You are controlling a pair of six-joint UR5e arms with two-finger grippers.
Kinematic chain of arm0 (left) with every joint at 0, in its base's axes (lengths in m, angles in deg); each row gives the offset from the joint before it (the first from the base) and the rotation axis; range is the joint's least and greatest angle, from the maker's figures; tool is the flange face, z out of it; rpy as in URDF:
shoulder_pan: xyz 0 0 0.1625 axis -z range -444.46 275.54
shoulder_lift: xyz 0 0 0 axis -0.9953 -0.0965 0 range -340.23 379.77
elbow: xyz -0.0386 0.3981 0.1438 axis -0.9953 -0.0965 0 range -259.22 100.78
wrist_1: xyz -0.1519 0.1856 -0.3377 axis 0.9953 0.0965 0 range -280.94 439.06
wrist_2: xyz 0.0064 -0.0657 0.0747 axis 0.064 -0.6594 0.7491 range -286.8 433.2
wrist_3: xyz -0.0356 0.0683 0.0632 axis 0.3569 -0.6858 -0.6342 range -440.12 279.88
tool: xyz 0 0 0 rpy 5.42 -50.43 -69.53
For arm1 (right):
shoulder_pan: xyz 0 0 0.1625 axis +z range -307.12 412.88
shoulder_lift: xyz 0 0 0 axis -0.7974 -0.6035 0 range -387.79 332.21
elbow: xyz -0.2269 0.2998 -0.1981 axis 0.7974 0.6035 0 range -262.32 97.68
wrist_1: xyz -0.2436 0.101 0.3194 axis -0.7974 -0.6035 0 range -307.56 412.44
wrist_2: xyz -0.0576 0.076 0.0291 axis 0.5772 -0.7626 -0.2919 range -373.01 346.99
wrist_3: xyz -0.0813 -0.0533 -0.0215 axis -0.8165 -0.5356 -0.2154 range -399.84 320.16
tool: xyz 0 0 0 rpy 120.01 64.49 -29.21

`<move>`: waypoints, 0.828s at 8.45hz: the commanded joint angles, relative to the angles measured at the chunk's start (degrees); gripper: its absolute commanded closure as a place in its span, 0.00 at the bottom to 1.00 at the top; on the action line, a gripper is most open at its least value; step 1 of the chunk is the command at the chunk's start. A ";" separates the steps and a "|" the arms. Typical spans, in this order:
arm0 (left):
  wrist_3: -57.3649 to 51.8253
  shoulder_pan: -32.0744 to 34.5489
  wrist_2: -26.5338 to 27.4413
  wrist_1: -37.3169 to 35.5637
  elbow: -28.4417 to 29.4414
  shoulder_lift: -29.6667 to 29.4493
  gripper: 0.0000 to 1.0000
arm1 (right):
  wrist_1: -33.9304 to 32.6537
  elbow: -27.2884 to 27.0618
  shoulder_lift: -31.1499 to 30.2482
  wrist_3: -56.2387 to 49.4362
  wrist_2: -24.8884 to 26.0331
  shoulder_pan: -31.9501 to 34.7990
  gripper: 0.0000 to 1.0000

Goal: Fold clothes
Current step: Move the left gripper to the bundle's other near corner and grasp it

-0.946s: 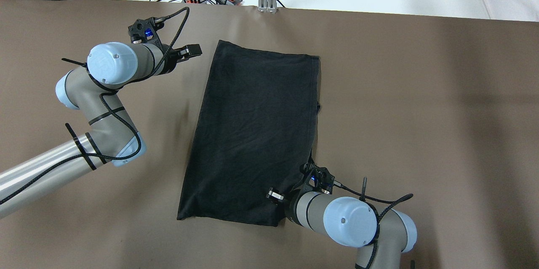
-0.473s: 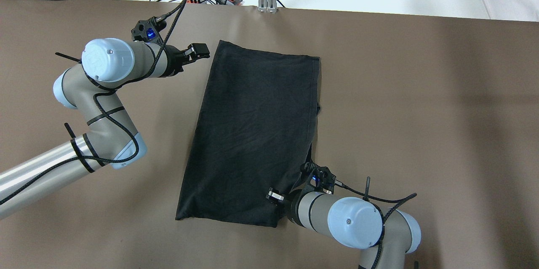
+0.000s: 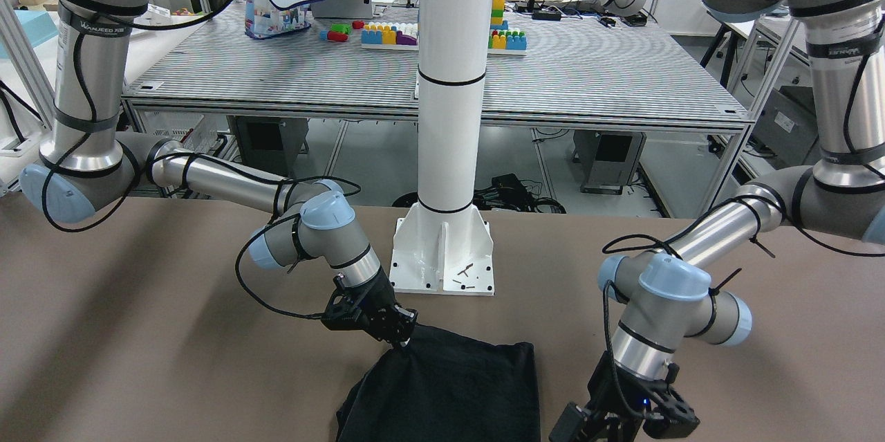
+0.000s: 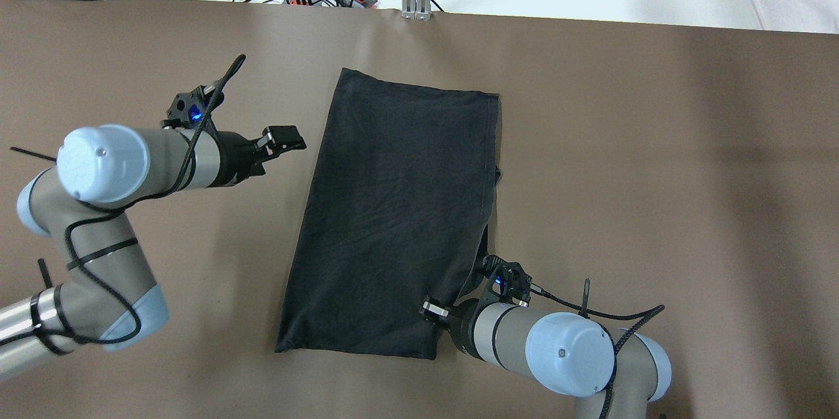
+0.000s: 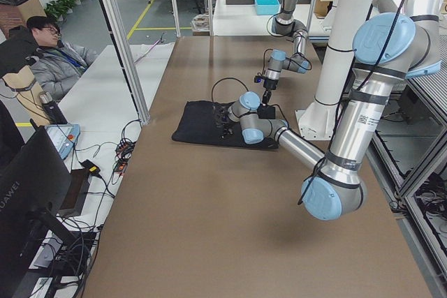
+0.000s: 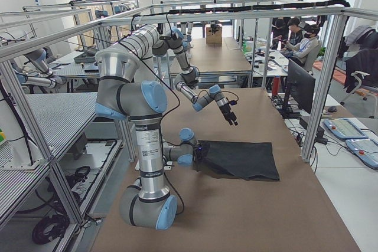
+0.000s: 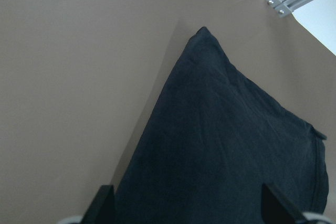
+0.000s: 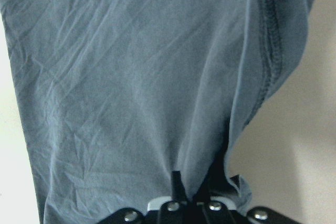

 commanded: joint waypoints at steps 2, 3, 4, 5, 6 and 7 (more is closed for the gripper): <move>13.60 -13.25 10.34 -0.22 -10.90 6.68 0.00 | 0.08 -0.32 -0.12 0.00 0.43 0.04 1.00; 13.89 -17.39 14.65 -0.22 -10.99 6.77 0.00 | 0.08 -0.32 -0.12 -0.09 0.52 0.13 1.00; 13.90 -20.56 17.31 -0.13 -10.90 7.90 0.00 | 0.08 -0.41 -0.56 -0.09 0.70 0.21 1.00; 13.90 -22.94 19.33 -0.13 -10.90 9.65 0.00 | 0.17 -0.41 -0.74 -0.09 0.79 0.22 1.00; 14.25 -25.92 21.96 0.05 -10.81 11.41 0.00 | 0.17 -0.41 -0.65 -0.09 0.87 0.22 1.00; 14.68 -28.91 24.86 0.05 -10.64 11.43 0.00 | 0.17 -0.41 -0.65 -0.18 1.05 0.22 1.00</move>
